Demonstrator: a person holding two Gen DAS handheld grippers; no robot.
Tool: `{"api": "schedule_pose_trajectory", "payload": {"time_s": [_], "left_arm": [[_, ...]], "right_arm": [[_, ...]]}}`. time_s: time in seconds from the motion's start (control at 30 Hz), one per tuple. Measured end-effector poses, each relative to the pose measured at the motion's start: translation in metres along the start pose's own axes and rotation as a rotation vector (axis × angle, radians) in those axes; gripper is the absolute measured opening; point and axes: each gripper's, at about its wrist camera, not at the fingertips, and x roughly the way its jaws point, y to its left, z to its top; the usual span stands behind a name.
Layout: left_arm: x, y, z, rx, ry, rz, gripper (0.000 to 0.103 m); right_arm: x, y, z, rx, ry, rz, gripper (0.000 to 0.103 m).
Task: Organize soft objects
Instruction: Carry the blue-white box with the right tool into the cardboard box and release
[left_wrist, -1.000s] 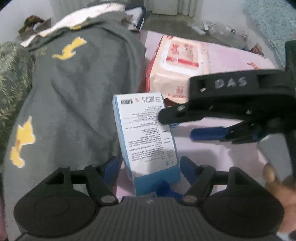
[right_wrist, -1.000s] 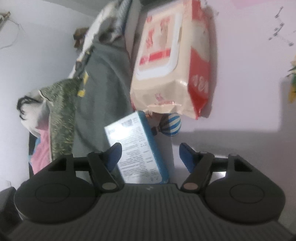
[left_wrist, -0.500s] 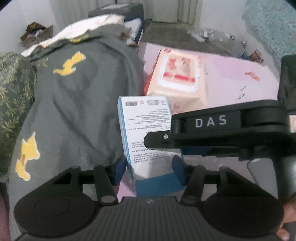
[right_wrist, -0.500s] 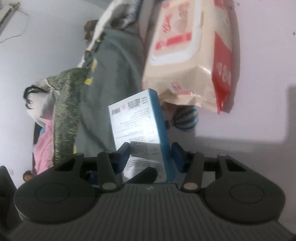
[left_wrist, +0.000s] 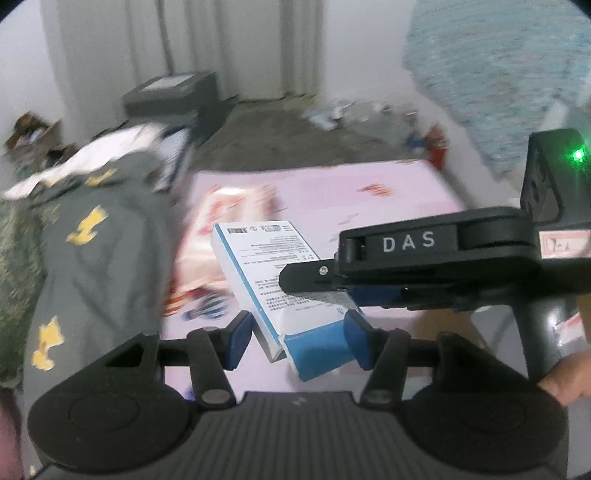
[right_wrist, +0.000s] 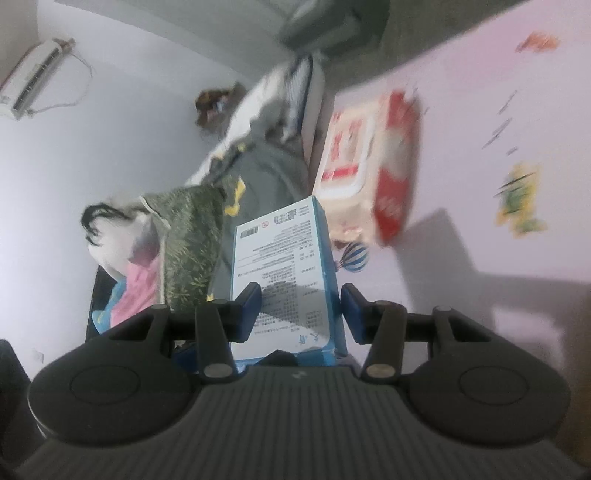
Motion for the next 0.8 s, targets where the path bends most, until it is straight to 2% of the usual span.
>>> {"api": "schedule_pose_trajectory", "payload": {"time_s": [0.2, 0.4, 0.47, 0.5, 0.53, 0.63, 0.8], "left_arm": [[-0.026, -0.106, 0.003, 0.112, -0.061, -0.147, 0.056], [-0.016, -0.209, -0.005, 0.189, -0.071, -0.321, 0.058], [-0.003, -0.233, -0.010, 0.193, -0.055, -0.367, 0.070], [0.007, -0.244, -0.014, 0.196, -0.028, -0.386, 0.081], [0.018, -0.255, -0.019, 0.201, 0.006, -0.391, 0.082], [0.043, -0.260, -0.029, 0.195, 0.057, -0.364, 0.082], [0.045, -0.229, -0.036, 0.134, 0.075, -0.358, 0.082]], "right_arm": [[-0.131, -0.035, -0.011, -0.020, -0.136, -0.042, 0.047], [-0.251, -0.096, -0.030, 0.047, -0.284, -0.172, 0.047], [-0.276, -0.117, -0.034, 0.069, -0.323, -0.233, 0.047], [-0.284, -0.125, -0.037, 0.080, -0.342, -0.258, 0.047], [-0.293, -0.135, -0.038, 0.092, -0.362, -0.287, 0.047], [-0.311, -0.155, -0.044, 0.105, -0.412, -0.386, 0.047], [-0.320, -0.173, -0.054, 0.133, -0.435, -0.382, 0.047]]}}
